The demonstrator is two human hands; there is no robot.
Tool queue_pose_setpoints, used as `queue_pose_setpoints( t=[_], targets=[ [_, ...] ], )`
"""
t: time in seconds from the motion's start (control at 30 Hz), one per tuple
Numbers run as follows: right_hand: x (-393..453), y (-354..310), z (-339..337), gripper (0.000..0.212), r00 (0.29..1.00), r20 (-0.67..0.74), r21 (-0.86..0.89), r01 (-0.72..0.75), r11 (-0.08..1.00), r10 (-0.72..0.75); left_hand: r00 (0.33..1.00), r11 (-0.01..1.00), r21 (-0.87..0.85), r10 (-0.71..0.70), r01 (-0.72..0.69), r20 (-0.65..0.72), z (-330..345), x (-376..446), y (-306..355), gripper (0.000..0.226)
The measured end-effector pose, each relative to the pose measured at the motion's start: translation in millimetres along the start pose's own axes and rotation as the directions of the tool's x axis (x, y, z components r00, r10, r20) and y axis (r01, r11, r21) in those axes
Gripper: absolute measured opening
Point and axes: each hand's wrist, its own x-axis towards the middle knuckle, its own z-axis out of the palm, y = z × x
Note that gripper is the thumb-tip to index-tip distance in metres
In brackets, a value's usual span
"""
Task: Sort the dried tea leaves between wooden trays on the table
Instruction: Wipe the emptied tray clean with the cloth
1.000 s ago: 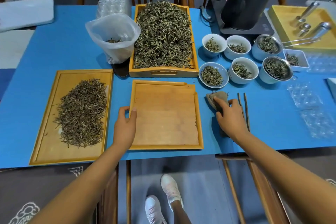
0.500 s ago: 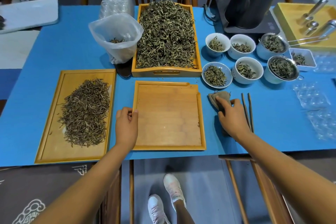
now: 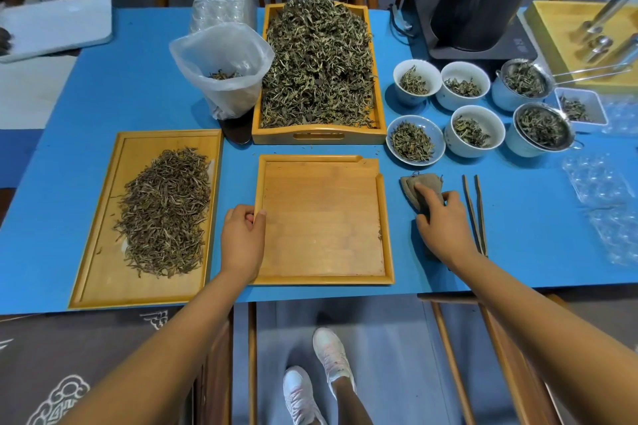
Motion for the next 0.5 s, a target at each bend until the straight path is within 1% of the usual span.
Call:
queue_pose_setpoints(
  t=[0.13,0.23,0.4,0.5],
  targets=[
    [0.0,-1.0,-1.0,0.055,1.000,0.014,-0.002,-0.008,1.000,0.008,1.000,1.000,-0.002,-0.002,0.002,-0.004,0.2,0.3,1.7,0.009],
    [-1.5,-3.5,-4.6,0.056,0.999,0.029,-0.029,-0.024,0.999,0.024,1.000,1.000,0.002,-0.018,0.018,0.002,-0.9,1.8,1.4,0.016],
    [-3.9,-12.2,-15.7,0.050,0.999,-0.040,-0.178,-0.024,0.984,0.017,0.999,1.000,0.027,0.004,-0.004,0.033,-12.9,10.9,4.6,0.031],
    [-1.4,-22.7,-24.1,0.048,0.999,-0.049,-0.192,-0.016,0.981,0.007,0.999,0.999,0.033,0.030,-0.032,0.038,-25.3,18.0,10.5,0.033]
  ],
)
